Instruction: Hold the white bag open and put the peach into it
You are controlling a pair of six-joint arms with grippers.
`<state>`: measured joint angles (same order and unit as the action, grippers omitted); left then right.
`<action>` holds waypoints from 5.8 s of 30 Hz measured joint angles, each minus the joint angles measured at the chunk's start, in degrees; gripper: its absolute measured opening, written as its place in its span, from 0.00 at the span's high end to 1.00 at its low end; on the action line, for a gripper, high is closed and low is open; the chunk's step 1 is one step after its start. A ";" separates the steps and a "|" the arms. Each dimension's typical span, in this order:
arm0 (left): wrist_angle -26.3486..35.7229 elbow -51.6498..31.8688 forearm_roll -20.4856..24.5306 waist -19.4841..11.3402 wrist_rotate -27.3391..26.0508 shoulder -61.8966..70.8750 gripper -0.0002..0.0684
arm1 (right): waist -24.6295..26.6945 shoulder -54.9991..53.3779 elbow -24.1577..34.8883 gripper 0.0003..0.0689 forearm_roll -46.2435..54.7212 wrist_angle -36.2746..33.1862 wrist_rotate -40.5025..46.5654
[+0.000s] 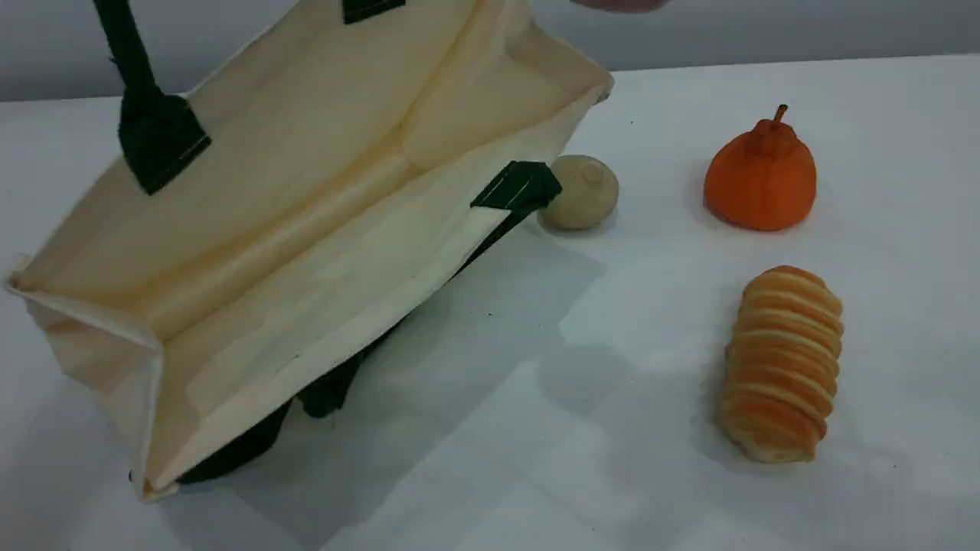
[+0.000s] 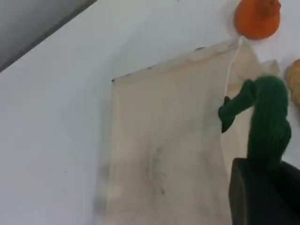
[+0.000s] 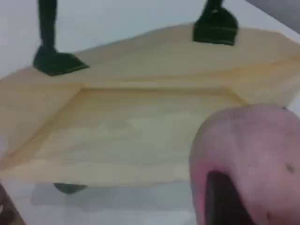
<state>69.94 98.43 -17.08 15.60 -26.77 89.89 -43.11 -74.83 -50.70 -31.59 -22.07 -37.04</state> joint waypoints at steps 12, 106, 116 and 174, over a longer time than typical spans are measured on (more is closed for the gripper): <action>0.00 0.00 -1.54 0.00 0.00 0.00 0.86 | -6.01 -2.41 0.00 0.62 -1.51 3.71 0.05; 0.00 0.00 -2.40 0.00 0.01 0.00 0.86 | 3.88 -27.23 -19.98 0.98 5.38 -17.16 7.27; 0.00 0.00 -2.40 0.00 0.01 0.00 0.86 | 11.78 -14.71 -19.98 0.99 28.92 -15.75 32.34; 0.06 -0.96 8.10 0.00 17.29 -19.63 0.98 | 13.45 14.48 -19.98 0.96 37.68 -33.19 34.36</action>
<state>69.99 97.47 -8.98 15.60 -9.48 70.25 -29.67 -60.35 -70.68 6.09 -55.26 -2.68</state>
